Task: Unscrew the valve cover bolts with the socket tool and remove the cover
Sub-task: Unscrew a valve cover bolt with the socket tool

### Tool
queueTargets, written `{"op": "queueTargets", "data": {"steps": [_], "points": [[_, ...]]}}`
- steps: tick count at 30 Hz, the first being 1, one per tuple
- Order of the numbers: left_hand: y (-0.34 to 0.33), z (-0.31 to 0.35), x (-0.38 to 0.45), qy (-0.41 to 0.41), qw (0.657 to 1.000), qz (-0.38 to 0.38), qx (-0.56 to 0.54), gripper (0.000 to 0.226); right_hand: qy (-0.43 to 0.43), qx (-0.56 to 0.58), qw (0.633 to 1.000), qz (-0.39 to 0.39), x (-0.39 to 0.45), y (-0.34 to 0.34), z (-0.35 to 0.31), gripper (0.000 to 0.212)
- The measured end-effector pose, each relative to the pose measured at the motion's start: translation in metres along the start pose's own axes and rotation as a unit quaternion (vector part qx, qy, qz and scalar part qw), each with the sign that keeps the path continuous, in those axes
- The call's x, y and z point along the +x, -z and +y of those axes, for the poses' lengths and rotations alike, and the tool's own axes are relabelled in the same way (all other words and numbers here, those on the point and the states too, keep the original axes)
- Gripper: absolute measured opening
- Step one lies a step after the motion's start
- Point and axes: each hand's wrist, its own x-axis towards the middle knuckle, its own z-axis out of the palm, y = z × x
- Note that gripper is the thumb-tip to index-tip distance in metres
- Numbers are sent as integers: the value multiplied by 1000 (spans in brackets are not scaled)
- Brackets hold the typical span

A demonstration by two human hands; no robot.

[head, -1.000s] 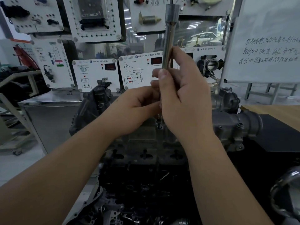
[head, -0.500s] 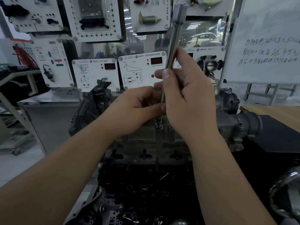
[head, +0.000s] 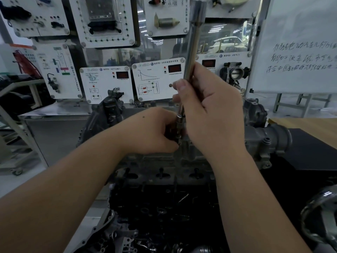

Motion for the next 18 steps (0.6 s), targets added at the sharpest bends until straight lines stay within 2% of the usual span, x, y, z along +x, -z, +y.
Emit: {"op": "queueTargets", "data": {"steps": [5,14,18], "points": [[2,-1,2,22,1000,-18,7,14,16,18,998,62,1,5,6,18],[7,-3,4,24,998,28,-42,6,-47,-31,996,63,-12,19,10,14],[15,5,5,32,995,33,-93,7,-109,-53,991,52,-13,26,6,14]]}}
